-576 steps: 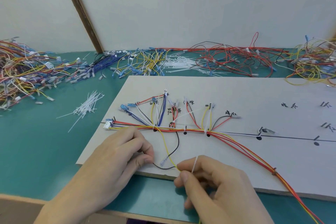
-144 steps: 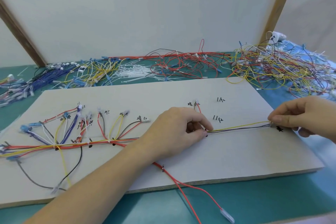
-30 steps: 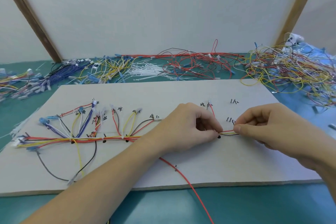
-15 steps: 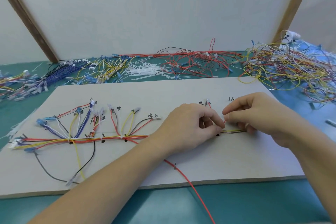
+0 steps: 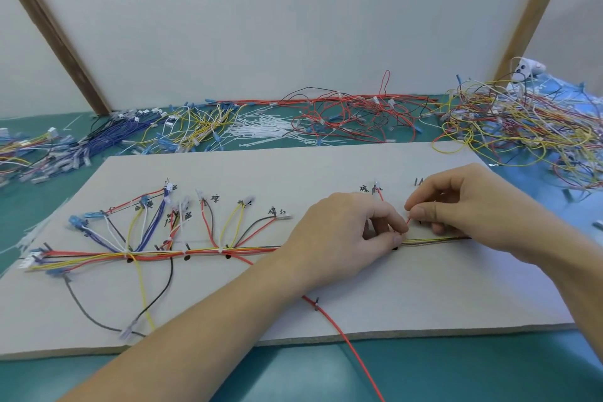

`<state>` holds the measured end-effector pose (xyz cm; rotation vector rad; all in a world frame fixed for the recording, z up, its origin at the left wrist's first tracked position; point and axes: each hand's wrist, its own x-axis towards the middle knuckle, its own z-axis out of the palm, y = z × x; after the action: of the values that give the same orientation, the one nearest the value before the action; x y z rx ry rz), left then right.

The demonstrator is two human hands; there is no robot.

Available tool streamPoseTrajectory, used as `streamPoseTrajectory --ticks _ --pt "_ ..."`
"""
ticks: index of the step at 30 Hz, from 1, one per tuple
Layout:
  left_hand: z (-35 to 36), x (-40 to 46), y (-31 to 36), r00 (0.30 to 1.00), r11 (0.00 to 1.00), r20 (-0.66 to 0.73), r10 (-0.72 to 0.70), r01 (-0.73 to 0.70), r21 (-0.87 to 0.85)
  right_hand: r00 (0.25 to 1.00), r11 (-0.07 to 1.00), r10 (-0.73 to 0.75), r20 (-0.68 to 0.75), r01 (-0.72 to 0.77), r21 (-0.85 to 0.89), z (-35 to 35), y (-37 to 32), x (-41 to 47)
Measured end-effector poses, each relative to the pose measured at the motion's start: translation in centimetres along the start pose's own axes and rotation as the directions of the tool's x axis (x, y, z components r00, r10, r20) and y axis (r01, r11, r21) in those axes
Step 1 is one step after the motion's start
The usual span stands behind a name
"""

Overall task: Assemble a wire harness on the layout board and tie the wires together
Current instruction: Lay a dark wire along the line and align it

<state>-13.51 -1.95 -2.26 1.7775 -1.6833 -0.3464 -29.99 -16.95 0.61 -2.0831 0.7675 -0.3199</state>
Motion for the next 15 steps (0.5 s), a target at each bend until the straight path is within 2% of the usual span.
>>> streamPoseTrajectory --ticks 5,9,15 --pt "0.1 0.0 0.0 1.0 1.0 0.012 -0.001 0.0 0.024 0.994 0.986 -0.111 0.002 0.111 -0.121 -0.1 -0.1 0.6" --pt "0.1 0.0 0.0 1.0 1.0 0.017 0.011 -0.011 0.029 0.99 0.985 -0.137 0.018 0.139 -0.107 -0.4 -0.1 0.9" --pt "0.2 -0.1 -0.1 0.999 0.997 0.028 0.022 -0.024 0.069 0.979 0.968 -0.16 0.126 0.18 -0.175 -1.3 -0.4 1.8"
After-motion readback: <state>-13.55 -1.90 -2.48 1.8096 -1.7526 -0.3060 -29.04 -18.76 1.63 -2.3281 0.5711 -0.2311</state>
